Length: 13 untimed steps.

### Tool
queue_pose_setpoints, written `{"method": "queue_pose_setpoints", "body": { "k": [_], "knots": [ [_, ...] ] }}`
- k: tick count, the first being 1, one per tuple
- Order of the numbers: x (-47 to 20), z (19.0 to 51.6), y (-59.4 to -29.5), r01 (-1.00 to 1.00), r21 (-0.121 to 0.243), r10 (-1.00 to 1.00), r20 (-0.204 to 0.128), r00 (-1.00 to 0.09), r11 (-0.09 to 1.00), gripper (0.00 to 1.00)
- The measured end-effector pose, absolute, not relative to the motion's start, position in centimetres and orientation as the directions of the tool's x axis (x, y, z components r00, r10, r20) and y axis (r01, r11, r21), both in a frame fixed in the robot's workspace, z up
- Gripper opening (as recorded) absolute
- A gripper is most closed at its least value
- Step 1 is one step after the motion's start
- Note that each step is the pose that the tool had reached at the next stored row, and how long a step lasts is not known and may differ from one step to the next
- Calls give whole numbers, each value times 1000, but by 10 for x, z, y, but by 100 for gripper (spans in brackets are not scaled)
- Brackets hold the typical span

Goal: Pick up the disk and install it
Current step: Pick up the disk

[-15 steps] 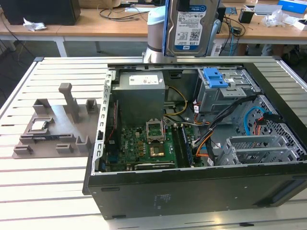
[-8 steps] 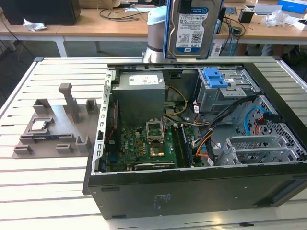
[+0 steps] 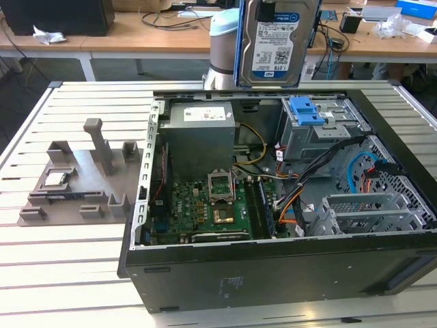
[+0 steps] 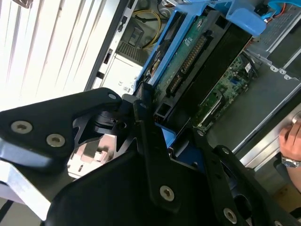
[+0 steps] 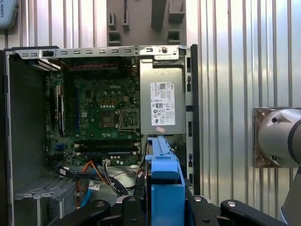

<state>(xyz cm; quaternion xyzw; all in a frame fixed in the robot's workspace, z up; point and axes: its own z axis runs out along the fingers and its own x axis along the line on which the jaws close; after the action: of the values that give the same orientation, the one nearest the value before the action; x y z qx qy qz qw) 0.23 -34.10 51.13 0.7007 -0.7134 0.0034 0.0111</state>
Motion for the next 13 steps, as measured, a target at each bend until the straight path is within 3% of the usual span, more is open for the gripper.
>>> {"method": "queue_pose_setpoints", "body": {
  "k": [13],
  "knots": [
    [5, 511, -360, -1000, 11, -1000, 21, -18, 18, 36]
  ]
}}
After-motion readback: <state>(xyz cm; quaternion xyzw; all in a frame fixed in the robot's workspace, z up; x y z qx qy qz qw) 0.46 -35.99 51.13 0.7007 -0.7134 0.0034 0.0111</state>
